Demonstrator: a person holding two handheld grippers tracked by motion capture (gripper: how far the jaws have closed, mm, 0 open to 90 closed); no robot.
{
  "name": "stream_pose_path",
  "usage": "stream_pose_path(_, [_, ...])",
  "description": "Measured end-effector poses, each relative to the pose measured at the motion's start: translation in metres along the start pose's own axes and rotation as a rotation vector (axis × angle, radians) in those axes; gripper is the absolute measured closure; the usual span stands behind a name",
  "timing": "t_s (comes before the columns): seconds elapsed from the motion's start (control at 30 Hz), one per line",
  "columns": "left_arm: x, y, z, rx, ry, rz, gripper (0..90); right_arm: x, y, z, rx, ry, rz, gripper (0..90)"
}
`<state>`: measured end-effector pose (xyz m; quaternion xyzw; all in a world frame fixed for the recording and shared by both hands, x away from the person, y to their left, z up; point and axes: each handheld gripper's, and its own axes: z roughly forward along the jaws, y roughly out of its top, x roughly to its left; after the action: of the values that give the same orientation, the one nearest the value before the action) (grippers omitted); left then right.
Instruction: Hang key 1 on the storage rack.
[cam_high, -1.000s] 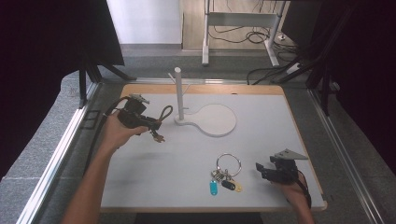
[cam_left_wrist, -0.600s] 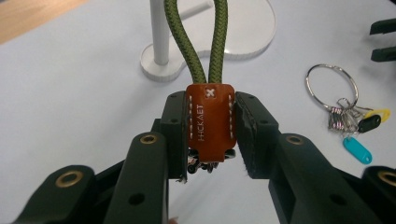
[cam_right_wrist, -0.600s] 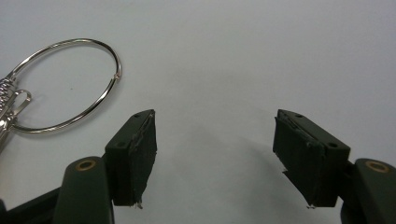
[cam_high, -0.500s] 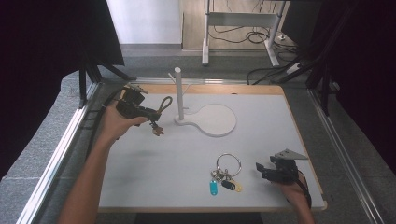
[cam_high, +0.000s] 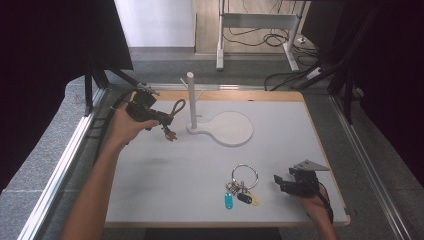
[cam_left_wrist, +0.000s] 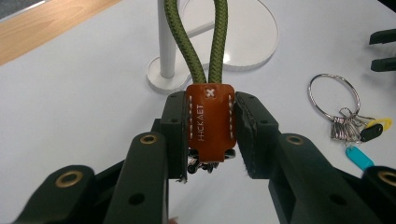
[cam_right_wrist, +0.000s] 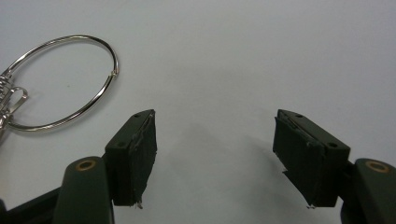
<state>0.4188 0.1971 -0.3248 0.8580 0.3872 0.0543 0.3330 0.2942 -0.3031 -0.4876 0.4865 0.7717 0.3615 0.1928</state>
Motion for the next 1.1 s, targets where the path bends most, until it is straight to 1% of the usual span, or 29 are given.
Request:
stream_pose_path(0.1, [0.002,0.002,-0.001,-0.004,-0.003,-0.004,67.1,-0.001,0.000,-0.001,0.000,-0.001,0.001,30.5])
stream_pose_path(0.17, [0.004,0.004,-0.003,-0.013,-0.019,-0.009,67.1,-0.001,0.000,-0.001,-0.001,-0.001,0.002,30.5])
stream_pose_path(0.23, [0.005,0.006,-0.004,-0.015,-0.023,-0.008,67.1,-0.001,0.000,-0.001,0.000,-0.001,0.001,30.5])
stream_pose_path(0.3, [0.006,0.008,-0.006,-0.015,-0.021,-0.007,67.1,-0.002,0.000,-0.001,-0.004,-0.003,0.006,30.6])
stream_pose_path(0.37, [0.008,0.011,-0.008,-0.023,-0.022,-0.019,67.1,-0.003,0.000,-0.002,-0.004,-0.005,0.006,30.7])
stream_pose_path(0.53, [0.011,0.016,-0.011,-0.020,-0.014,-0.019,67.1,-0.005,-0.001,-0.003,-0.003,-0.007,0.012,30.7])
stream_pose_path(0.67, [0.015,0.020,-0.012,-0.028,-0.013,-0.024,67.1,-0.005,-0.001,-0.002,0.000,-0.007,0.010,30.8])
stream_pose_path(0.73, [0.019,0.022,-0.013,-0.036,-0.017,-0.037,67.0,-0.005,-0.001,-0.001,0.004,-0.007,0.008,30.8])
stream_pose_path(0.87, [0.023,0.024,-0.014,-0.045,-0.021,-0.049,67.1,-0.004,-0.001,-0.001,0.005,-0.006,0.006,30.8])
stream_pose_path(0.93, [0.026,0.025,-0.015,-0.041,-0.014,-0.049,67.1,-0.005,-0.001,-0.001,0.005,-0.008,0.007,30.8])
stream_pose_path(1.07, [0.030,0.029,-0.017,-0.052,-0.007,-0.052,67.1,-0.005,-0.001,-0.001,0.004,-0.011,0.007,30.7])
stream_pose_path(1.1, [0.033,0.032,-0.017,-0.056,0.000,-0.050,67.1,-0.005,-0.001,-0.001,0.005,-0.010,0.007,30.7])
